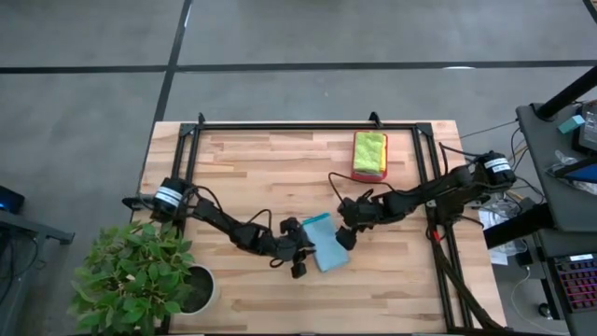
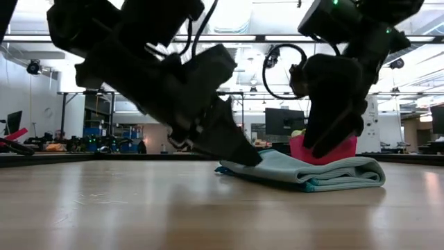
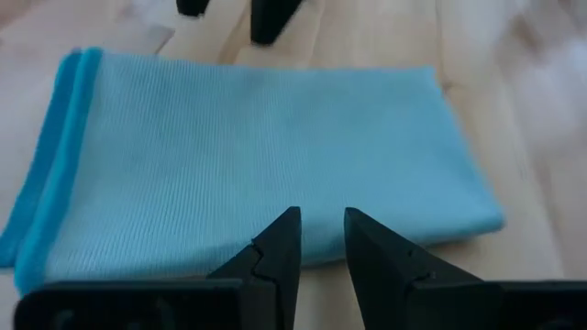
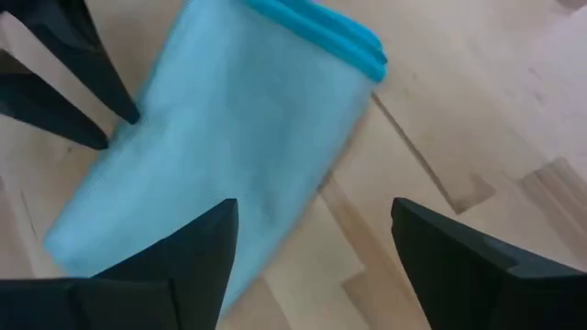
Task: Fold microfiber towels
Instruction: Put the folded blue microfiber towel into the red bin
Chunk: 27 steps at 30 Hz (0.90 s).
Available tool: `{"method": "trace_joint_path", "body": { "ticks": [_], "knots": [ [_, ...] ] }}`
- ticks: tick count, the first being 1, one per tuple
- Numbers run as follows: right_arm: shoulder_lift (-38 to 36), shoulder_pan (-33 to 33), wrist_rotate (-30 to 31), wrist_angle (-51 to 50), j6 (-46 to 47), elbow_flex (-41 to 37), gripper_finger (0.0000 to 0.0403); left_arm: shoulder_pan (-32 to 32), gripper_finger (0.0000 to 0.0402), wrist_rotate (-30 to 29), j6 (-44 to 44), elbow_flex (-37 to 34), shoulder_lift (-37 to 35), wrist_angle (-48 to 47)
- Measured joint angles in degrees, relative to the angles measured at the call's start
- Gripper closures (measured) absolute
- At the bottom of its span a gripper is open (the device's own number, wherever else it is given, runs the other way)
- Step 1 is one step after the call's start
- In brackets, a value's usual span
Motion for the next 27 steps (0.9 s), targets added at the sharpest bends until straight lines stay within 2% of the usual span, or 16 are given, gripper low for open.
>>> {"method": "trace_joint_path", "body": {
  "ticks": [8, 18, 21, 27],
  "knots": [
    [1.92, -0.94, -3.46, 12.99, 1.66, -6.34, 0.0128, 0.07, 0.0329, -0.09, -1.46, -0.32, 1.71, 0.24],
    [10.0, -0.95, -10.85, 31.75, 2.22, -7.06, 0.0131, 0.04, 0.0329, -0.24, -1.5, -0.23, 2.22, 0.41],
    [10.67, -1.01, -11.17, 32.42, 2.64, -7.08, 0.0149, 0.04, 0.0329, -0.22, -1.52, -0.24, 2.23, 0.39],
    [10.63, -0.99, -11.27, 32.87, 3.29, -7.41, 0.0223, 0.04, 0.0329, -0.2, -1.52, -0.12, 2.27, 0.28]
  ]
}}
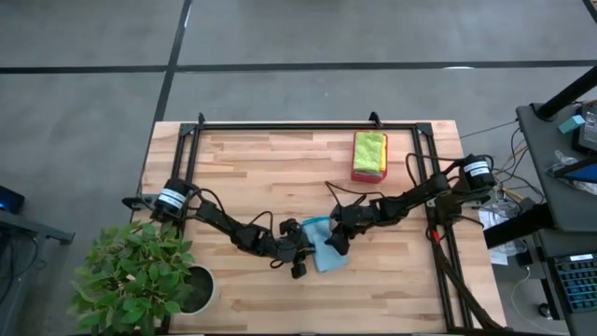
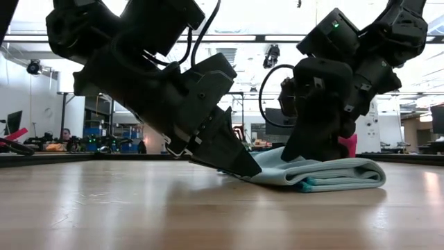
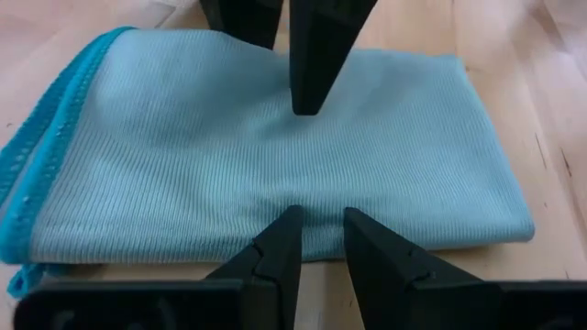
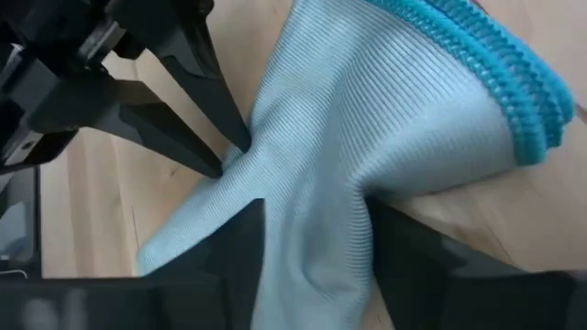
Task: Fold microfiber towels
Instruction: Put the folded blue microfiber towel into the red bin
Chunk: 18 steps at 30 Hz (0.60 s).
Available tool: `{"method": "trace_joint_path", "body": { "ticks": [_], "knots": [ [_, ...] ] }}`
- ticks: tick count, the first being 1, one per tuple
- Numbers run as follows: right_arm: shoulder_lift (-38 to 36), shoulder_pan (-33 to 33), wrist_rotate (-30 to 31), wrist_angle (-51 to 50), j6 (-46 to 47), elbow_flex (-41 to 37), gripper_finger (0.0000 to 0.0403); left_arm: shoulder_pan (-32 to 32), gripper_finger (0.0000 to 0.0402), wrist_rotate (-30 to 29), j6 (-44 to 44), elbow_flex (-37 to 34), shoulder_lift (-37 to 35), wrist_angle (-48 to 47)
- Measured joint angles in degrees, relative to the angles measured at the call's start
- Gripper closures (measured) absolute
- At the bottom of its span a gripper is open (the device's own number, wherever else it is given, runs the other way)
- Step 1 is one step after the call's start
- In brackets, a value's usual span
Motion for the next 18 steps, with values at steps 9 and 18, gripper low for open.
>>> {"method": "trace_joint_path", "body": {
  "ticks": [9, 18],
  "knots": [
    [-0.01, 0.07, -0.08, 0.84, -0.57, -0.12, 0.0345, 0.01, 0.0329, 0.04, 0.04, 0.02, 0.0, -0.08],
    [-3.46, -0.02, -0.14, 0.87, -0.37, -0.2, 0.038, 0.02, 0.0329, 0.63, 1.87, -0.28, -2.81, -2.5]
  ]
}}
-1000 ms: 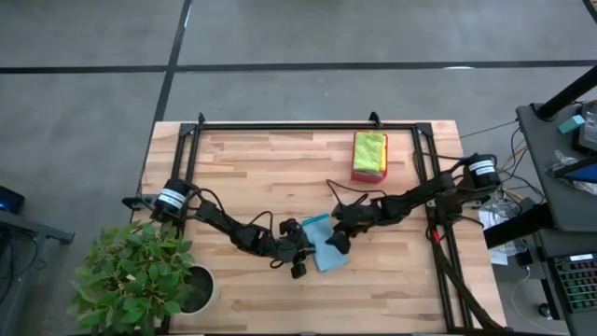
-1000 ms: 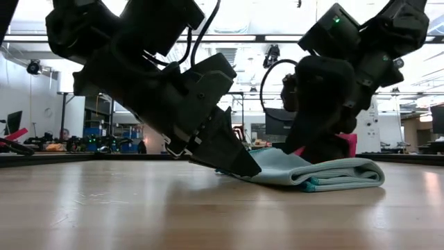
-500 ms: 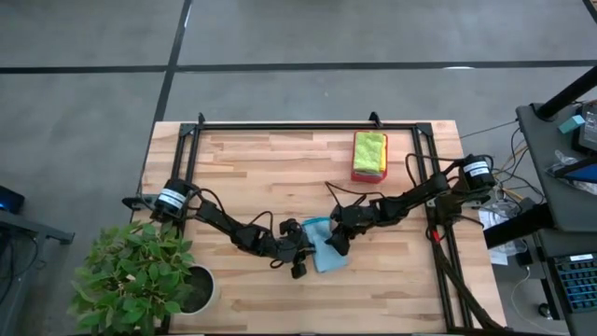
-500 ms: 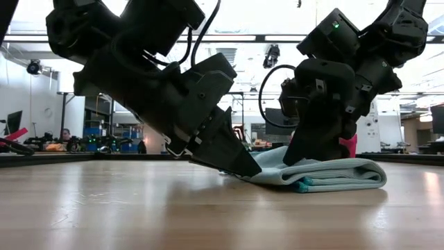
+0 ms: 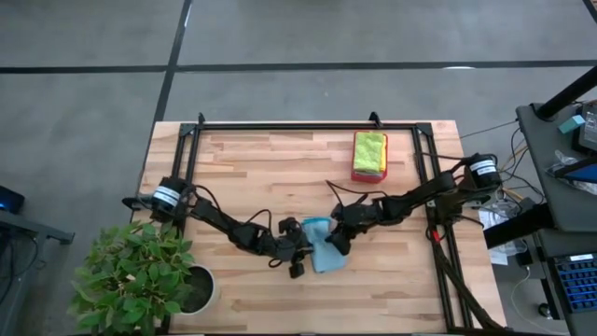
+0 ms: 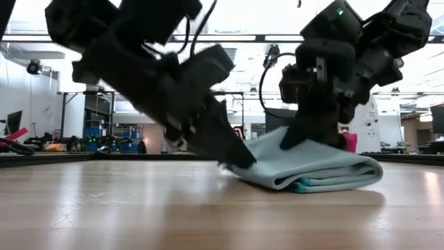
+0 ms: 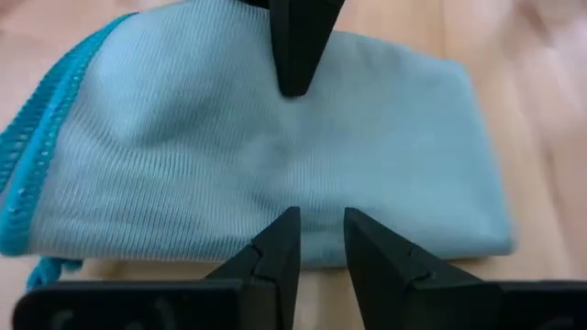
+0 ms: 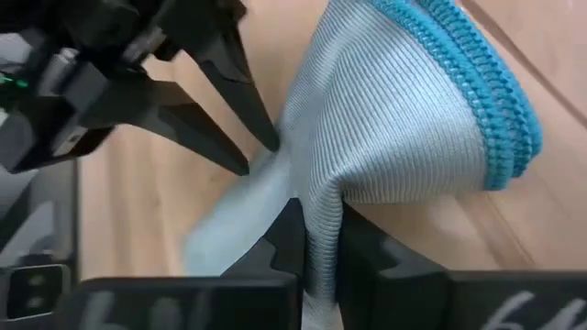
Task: Fold microfiber towels
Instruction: Put the folded blue microfiber towel into the red bin
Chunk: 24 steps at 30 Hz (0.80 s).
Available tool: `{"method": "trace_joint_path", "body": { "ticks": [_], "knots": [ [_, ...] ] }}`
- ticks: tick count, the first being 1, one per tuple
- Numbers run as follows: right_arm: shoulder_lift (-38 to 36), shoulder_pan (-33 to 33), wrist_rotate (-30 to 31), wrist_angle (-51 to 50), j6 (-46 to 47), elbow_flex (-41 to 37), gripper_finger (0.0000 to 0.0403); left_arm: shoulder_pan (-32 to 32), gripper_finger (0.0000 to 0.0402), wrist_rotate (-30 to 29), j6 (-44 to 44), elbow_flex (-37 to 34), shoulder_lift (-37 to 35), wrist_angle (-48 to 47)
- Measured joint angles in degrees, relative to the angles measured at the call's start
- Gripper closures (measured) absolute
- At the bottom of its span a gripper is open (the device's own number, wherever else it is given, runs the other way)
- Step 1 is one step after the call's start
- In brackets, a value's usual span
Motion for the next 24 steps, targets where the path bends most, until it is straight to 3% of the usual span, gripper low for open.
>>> {"method": "trace_joint_path", "body": {
  "ticks": [11, 19, 24],
  "knots": [
    [-14.22, -5.41, 0.06, -9.66, -3.26, -0.15, 0.0379, 0.46, 0.0329, -0.88, 10.49, -0.13, -11.12, -9.44],
    [-26.5, -18.01, -0.44, -27.19, -7.16, 4.8, 0.038, 2.69, 0.0329, -4.7, 26.22, -0.06, -20.81, -9.65],
    [-28.97, -28.05, -0.72, -39.6, -11.87, 11.57, 0.038, 5.06, 0.0329, -5.09, 32.81, -0.15, -26.49, -9.88]
  ]
}}
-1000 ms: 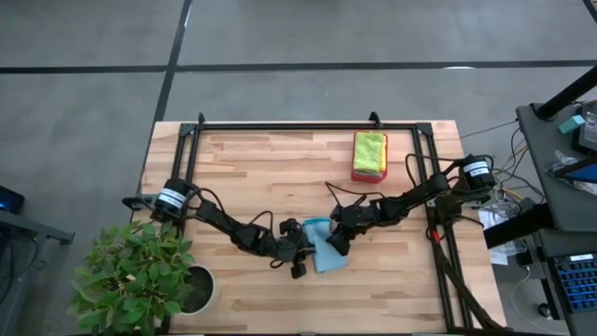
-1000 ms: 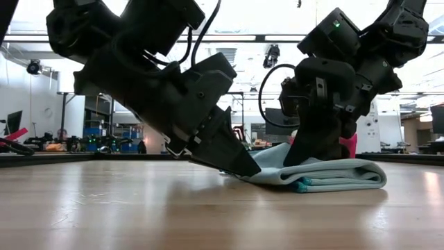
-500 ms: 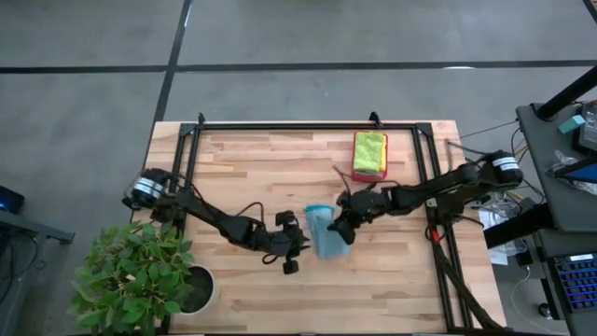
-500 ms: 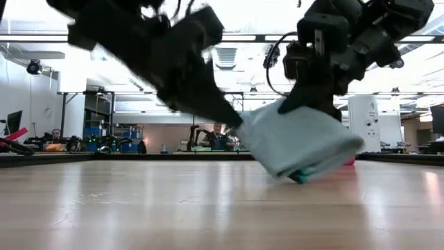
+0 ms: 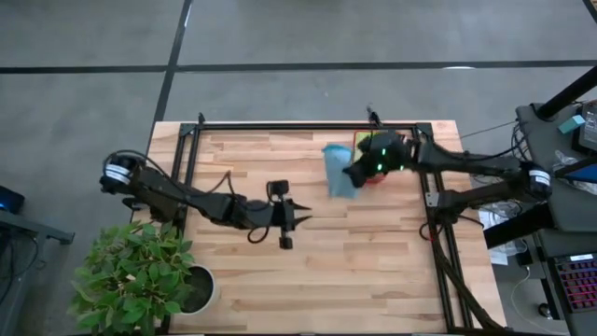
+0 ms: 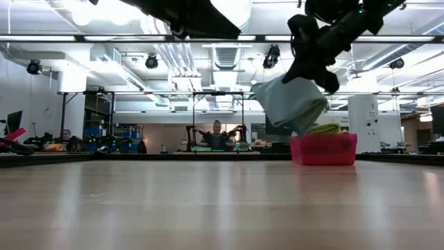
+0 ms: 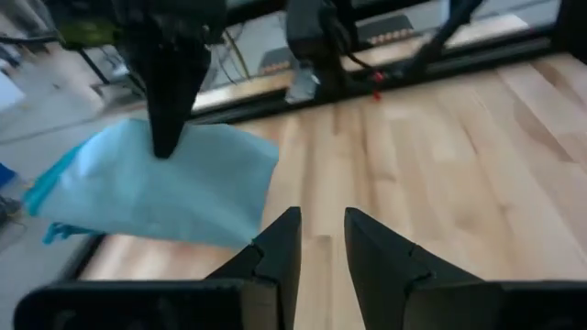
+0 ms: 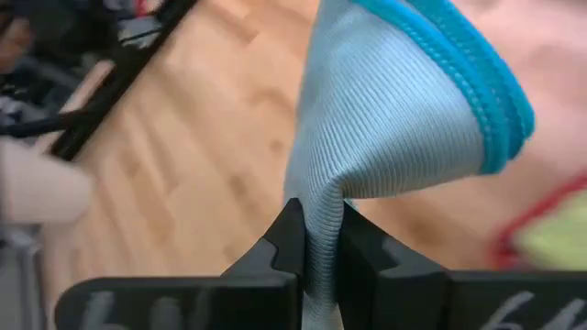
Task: Fold microfiber towels
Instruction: Put the folded blue microfiber towel into the red bin
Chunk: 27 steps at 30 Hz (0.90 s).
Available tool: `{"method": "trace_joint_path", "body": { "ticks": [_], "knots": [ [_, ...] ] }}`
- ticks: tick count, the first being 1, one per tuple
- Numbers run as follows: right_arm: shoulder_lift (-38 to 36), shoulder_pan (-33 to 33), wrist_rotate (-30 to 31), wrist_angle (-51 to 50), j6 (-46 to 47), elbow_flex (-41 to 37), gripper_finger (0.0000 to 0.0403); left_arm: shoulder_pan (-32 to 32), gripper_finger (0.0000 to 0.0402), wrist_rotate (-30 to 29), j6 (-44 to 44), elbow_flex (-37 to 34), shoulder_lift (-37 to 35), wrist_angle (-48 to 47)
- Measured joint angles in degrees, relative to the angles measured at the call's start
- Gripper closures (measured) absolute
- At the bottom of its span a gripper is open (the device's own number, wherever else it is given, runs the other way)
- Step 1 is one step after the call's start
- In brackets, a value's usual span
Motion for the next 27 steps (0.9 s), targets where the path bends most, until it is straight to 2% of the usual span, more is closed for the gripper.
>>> {"method": "trace_joint_path", "body": {
  "ticks": [6, 10, 18, 27],
  "knots": [
    [1.19, -11.35, -1.16, -9.92, -5.56, 6.38, 0.038, 1.62, 0.0329, -0.66, 1.69, -0.53, -2.11, -0.15],
    [3.58, -17.03, -1.16, -13.6, -7.79, 7.8, 0.038, 1.63, 0.0329, -0.99, 1.62, -1.32, -2.04, -0.12],
    [7.97, -24.73, -1.16, -15.6, -11.72, 7.74, 0.038, 1.63, 0.0329, -1.12, 1.82, -1.55, -1.89, -1.16],
    [10.33, -30.38, -1.12, -20.16, -21.11, 8.85, 0.038, 1.63, 0.0329, -1.14, 1.8, -1.55, -1.89, -1.15]
  ]
}}
